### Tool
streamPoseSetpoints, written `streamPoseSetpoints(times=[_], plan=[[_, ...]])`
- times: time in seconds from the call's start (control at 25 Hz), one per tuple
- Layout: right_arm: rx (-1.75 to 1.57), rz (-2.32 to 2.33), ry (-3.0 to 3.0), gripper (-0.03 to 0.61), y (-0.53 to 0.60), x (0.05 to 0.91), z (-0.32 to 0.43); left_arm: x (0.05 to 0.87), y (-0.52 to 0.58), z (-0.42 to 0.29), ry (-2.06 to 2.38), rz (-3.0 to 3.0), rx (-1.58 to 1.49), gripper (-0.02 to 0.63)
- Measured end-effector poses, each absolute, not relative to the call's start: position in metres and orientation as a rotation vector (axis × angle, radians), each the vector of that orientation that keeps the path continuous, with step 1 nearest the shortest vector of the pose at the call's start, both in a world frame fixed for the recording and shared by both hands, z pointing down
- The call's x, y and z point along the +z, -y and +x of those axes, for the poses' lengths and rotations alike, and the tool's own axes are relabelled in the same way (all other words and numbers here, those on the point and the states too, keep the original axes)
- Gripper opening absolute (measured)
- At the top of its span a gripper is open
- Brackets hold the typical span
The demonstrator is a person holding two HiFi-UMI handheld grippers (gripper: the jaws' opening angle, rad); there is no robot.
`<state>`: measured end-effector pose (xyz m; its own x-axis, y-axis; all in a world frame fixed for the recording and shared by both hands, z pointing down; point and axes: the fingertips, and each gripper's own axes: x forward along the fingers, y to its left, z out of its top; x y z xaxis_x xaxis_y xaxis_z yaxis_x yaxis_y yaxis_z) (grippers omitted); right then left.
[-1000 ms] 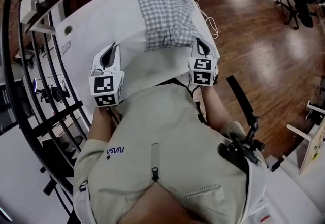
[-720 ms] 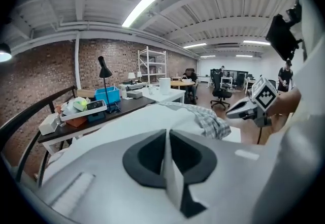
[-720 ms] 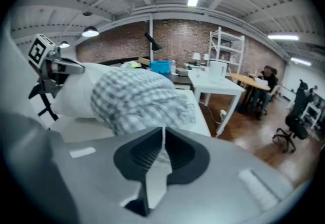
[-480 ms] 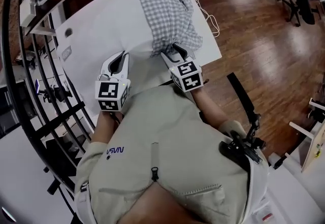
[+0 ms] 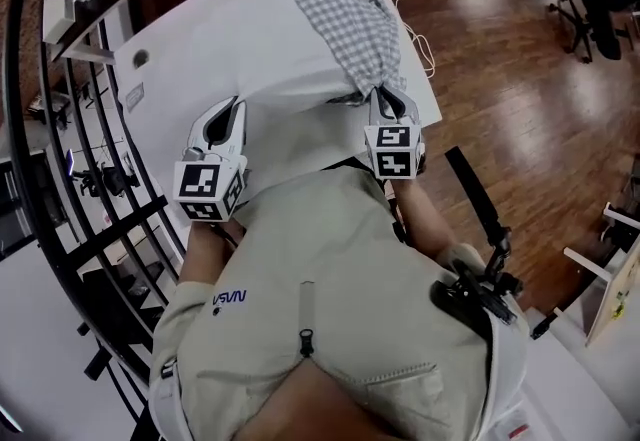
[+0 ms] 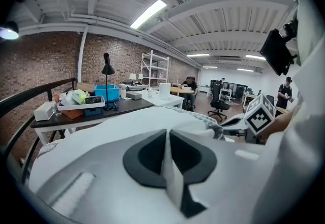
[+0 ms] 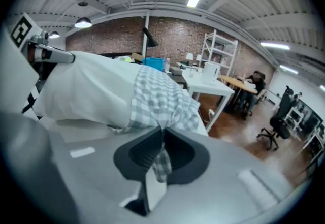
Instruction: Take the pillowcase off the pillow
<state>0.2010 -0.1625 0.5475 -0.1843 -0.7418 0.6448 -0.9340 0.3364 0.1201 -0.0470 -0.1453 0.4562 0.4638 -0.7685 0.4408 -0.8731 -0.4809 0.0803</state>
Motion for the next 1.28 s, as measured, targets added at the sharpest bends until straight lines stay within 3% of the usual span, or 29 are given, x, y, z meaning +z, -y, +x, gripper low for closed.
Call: streamPoseSetpoints(times=[0.28, 0.52, 0.64, 0.88, 1.08, 1.28], plan=[[0.476, 1.59, 1.736, 0.018, 0.186, 0.603, 0.277, 0.465, 0.141, -0.057, 1.382, 2.388, 0.485, 0.014], [0.585, 1.432, 1.755, 0.025, 0.182, 0.641, 0.27, 0.505, 0.123, -0.042, 1.247, 2.389, 0.634, 0.017], [0.591, 1.434, 1.842, 0.1, 0.174, 0.615, 0.267, 0.486, 0.113, -0.032, 1.241, 2.453, 0.649, 0.052], [0.387, 1.526, 2.125, 0.104, 0.202, 0.517, 0.248, 0.417, 0.152, -0.028, 1.382, 2.603, 0.443, 0.075], [0.319, 1.464, 2.276, 0.104, 0.253, 0.481, 0.197, 0.438, 0.22, -0.018, 1.482, 2.654, 0.654, 0.208], [0.269, 1.37, 2.34, 0.136, 0.306, 0.475, 0.152, 0.481, 0.277, -0.024, 1.508, 2.572, 0.859, 0.289]])
